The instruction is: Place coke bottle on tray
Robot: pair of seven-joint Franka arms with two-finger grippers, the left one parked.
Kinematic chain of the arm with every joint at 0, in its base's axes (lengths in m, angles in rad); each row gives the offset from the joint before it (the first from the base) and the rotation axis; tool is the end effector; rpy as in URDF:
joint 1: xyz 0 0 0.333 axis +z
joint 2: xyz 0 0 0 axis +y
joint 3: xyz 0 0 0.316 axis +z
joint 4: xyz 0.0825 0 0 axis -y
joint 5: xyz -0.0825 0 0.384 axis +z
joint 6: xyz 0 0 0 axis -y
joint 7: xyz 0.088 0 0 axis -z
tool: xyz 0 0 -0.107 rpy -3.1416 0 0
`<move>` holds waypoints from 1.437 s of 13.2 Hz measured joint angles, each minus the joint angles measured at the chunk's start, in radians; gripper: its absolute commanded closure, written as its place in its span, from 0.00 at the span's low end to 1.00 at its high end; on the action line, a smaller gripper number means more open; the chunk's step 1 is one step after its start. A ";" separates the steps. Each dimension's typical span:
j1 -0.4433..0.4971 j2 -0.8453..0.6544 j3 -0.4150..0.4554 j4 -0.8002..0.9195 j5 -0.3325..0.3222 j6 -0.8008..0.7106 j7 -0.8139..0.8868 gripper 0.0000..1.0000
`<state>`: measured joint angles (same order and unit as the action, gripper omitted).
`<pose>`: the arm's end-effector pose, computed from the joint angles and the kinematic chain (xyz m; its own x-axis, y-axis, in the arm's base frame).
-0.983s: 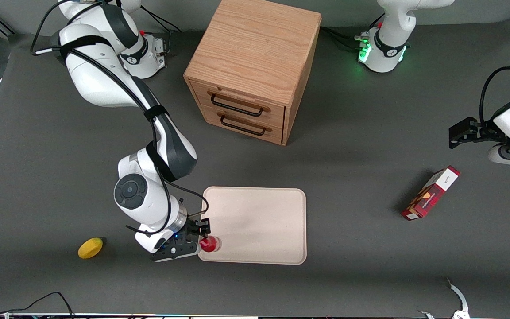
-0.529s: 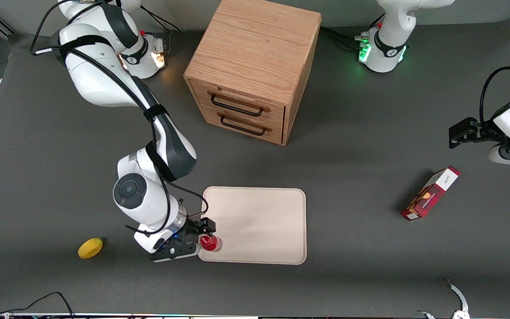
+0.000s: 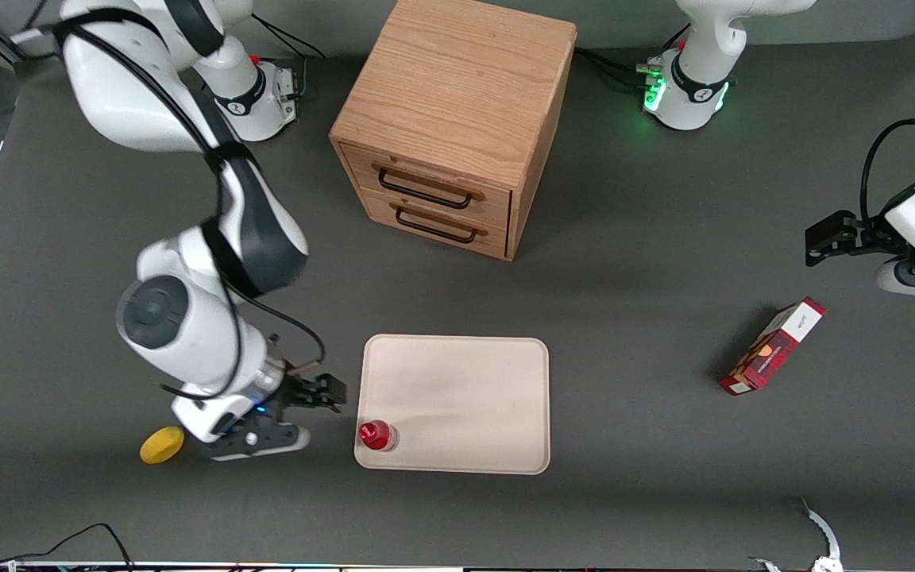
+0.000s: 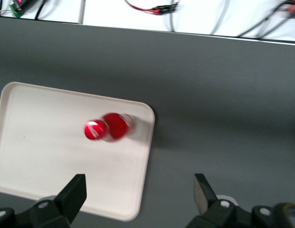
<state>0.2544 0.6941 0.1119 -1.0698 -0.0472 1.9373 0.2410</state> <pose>0.7229 0.2445 0.4421 0.9813 0.0991 0.1649 0.1113 -0.9916 -0.0664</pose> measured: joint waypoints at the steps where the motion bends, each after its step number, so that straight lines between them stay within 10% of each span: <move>1: -0.026 -0.068 0.000 -0.069 0.000 -0.007 -0.022 0.00; 11: -0.293 -0.437 0.001 -0.369 0.000 -0.212 -0.143 0.00; 19: -0.263 -0.451 0.010 -0.296 0.000 -0.317 -0.140 0.00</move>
